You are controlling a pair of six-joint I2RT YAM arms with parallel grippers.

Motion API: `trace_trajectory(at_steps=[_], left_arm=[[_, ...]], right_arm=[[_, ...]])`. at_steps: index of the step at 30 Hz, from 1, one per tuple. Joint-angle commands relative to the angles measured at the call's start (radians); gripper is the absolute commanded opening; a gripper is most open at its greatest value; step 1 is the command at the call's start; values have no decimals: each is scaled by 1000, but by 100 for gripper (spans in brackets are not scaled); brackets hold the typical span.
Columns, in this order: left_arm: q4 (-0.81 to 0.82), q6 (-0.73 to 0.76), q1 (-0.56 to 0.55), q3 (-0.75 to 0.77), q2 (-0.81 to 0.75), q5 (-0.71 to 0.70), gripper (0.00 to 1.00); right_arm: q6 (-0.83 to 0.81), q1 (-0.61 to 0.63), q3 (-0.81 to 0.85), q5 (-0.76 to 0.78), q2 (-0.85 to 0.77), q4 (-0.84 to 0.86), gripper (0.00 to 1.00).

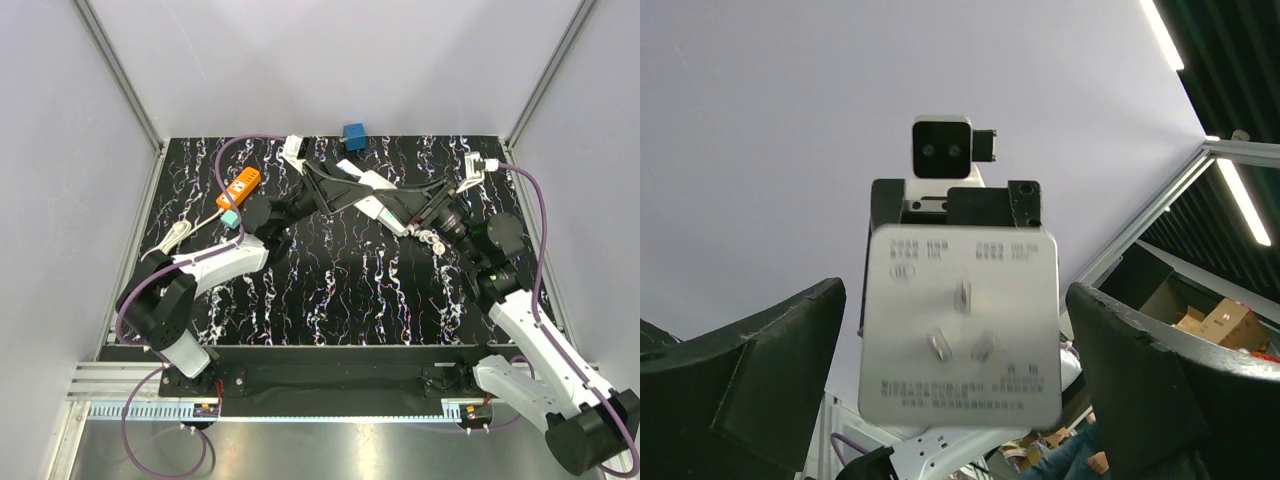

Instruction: Insert the plug

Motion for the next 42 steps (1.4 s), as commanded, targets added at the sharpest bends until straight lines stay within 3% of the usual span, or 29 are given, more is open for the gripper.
trace_trajectory(at_steps=[1, 10, 17, 20, 23, 25, 26, 27, 30, 33, 37, 42], left_arm=[[384, -22, 3, -33, 8, -16, 99], [384, -72, 34, -139, 34, 23, 99], [352, -118, 118, -135, 140, 164, 99], [176, 4, 155, -147, 126, 167, 99], [-124, 264, 178, -110, 82, 158, 99], [-417, 400, 179, -72, 46, 100, 99], [-522, 537, 178, -54, 8, -2, 99], [-746, 604, 176, -28, -6, -63, 99], [-1151, 817, 172, 155, 5, -290, 99], [-1390, 937, 176, 342, 80, -428, 99], [-1414, 957, 225, 466, 173, -402, 99], [-1302, 878, 290, 512, 296, -289, 93]], right_arm=[[-113, 16, 61, 57, -75, -155, 0], [-227, 15, 190, 172, -108, -377, 0], [-358, 13, 311, 334, -106, -766, 0], [-378, 15, 325, 405, -121, -863, 0], [-385, 15, 318, 422, -148, -912, 0], [-385, 15, 315, 431, -158, -954, 0], [-384, 15, 313, 460, -174, -963, 0], [-381, 15, 308, 479, -181, -969, 0], [-358, 15, 295, 486, -204, -1005, 0], [-333, 15, 285, 488, -226, -1058, 0], [-312, 15, 252, 506, -279, -1088, 0], [-318, 15, 268, 500, -318, -1143, 0]])
